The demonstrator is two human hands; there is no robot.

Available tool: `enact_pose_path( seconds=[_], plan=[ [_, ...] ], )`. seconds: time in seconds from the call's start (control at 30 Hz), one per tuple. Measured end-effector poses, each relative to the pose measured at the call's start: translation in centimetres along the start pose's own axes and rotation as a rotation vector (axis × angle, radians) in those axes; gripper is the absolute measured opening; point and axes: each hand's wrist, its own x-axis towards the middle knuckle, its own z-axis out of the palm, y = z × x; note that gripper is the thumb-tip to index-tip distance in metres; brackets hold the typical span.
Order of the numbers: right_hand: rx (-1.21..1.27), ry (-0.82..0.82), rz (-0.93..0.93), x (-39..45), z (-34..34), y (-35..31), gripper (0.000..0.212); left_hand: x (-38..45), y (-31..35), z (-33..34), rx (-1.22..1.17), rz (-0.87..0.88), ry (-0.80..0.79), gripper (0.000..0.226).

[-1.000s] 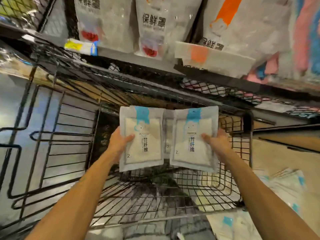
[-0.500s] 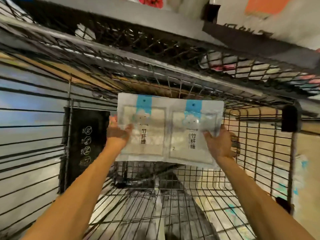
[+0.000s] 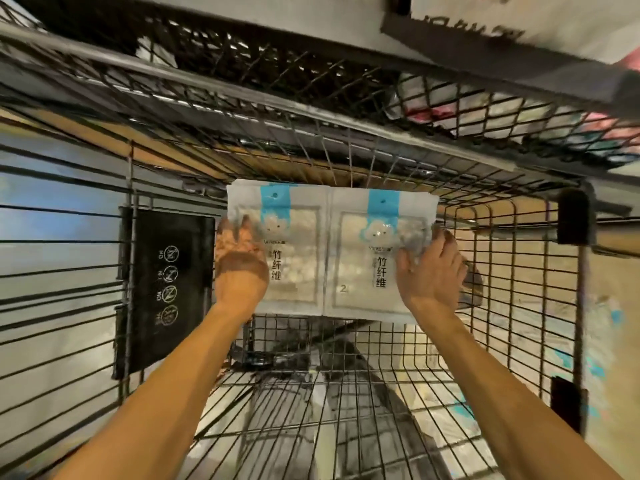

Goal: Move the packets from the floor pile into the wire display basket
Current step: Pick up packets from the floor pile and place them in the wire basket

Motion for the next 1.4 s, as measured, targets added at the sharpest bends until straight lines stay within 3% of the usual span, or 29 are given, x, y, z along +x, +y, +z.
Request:
enact_pose_path(
  seconds=[0.1,0.2,0.4,0.67,0.87,1.03,1.4],
  plan=[
    [-0.008,-0.010,-0.138,-0.9,-2.2,0.4,0.072,-1.6,1.5,-2.7,0.047,0.143,0.081,0.061],
    [0.001,-0.045,-0.211,-1.8,-5.3,0.3,0.078,-3.6,3.1,-6.0,0.171,0.217,0.101,0.062],
    [-0.059,0.014,-0.317,-3.2,-13.1,-1.0,0.076,-8.0,6.9,-12.9,0.193,0.323,0.200,0.059],
    [-0.095,0.098,-0.381,-7.8,-23.9,-1.7,0.076,-15.5,10.1,-21.4,0.308,0.351,0.295,0.063],
    [-0.055,0.154,-0.339,-12.8,-30.5,-0.4,0.079,-21.4,12.2,-27.7,0.311,0.452,0.343,0.065],
    [0.032,0.228,-0.250,-18.8,-34.0,1.4,0.080,-25.3,13.3,-31.5,0.305,0.575,0.281,0.066],
    [0.223,0.367,0.105,-35.4,-35.1,14.0,0.085,-36.5,17.3,-27.4,0.344,1.013,0.163,0.066]
  ],
)
